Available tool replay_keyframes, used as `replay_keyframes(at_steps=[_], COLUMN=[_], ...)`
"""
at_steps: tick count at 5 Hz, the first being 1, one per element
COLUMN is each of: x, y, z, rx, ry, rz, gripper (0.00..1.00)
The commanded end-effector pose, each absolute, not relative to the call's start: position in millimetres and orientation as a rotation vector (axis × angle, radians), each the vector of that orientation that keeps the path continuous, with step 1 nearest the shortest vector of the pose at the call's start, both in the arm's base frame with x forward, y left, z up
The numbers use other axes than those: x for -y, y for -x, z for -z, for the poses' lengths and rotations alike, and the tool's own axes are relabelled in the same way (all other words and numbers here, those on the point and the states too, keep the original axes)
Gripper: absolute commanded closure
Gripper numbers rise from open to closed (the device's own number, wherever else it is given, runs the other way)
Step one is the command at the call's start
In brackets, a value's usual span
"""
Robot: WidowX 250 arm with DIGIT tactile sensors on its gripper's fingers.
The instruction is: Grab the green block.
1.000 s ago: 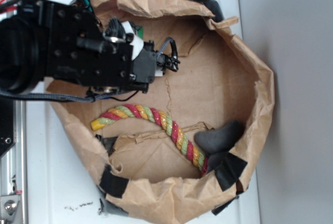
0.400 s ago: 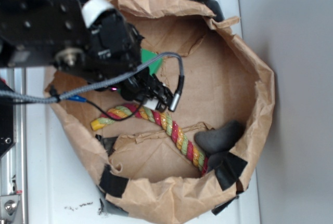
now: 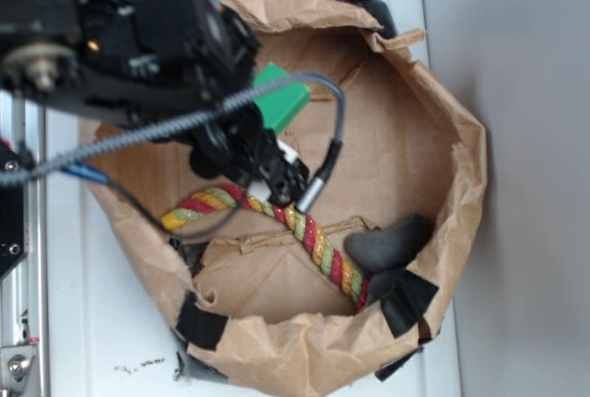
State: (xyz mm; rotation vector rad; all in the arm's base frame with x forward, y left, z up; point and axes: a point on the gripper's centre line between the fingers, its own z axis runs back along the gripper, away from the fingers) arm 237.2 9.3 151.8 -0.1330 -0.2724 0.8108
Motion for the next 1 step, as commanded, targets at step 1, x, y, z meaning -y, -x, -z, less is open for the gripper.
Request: replay_keyframes(at_steps=[1], x=[-20.1], y=[-242.7], z=[-183.6], rx=[0.334], ry=[0.057], rz=[-0.72], gripper=[1.0])
